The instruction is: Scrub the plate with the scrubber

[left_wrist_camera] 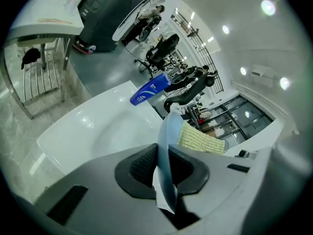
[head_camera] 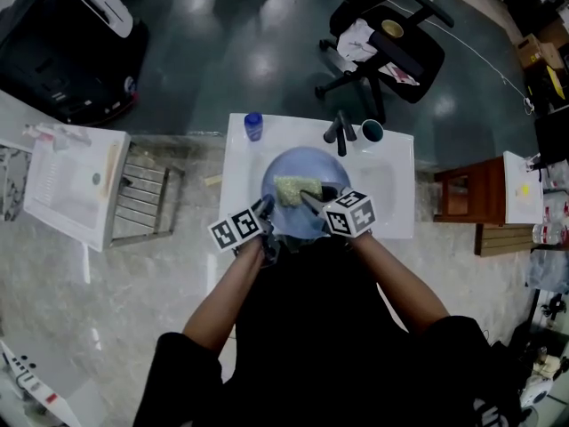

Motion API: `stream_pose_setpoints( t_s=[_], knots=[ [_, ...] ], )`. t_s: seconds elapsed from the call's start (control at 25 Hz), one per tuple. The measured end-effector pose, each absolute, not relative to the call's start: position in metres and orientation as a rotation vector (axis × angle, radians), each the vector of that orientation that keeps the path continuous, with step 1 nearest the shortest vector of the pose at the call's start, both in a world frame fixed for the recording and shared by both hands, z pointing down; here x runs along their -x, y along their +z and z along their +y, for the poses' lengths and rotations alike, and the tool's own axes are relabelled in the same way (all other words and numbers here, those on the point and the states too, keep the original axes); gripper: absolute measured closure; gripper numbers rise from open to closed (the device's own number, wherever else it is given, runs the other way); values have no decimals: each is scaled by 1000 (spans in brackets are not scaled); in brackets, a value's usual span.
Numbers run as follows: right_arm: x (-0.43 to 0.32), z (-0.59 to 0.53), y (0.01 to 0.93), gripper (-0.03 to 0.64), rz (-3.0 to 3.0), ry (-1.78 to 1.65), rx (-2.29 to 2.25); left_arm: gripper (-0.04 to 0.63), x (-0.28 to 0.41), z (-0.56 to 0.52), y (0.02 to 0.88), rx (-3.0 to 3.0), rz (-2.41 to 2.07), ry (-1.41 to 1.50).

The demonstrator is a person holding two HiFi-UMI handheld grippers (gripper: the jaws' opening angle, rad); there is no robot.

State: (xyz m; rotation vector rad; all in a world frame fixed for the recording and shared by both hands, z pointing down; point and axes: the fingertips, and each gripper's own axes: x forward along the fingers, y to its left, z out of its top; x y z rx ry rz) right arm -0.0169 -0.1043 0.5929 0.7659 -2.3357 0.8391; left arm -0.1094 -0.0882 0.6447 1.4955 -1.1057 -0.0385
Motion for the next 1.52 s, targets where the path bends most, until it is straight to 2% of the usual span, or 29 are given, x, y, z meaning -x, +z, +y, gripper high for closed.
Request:
stream_pose_setpoints(
  t_s=[0.36, 0.96, 1.52],
  knots=[
    [21, -108, 621, 551, -2247, 907, -685, 557, 103, -78, 650, -1503, -1086, -25],
    [7, -118, 642, 548, -2169, 818, -684, 548, 90, -77, 641, -1539, -1088, -35],
    [-58, -147, 657, 546, -2028, 642, -833, 543, 86, -80, 636, -1573, -1078, -43]
  ],
)
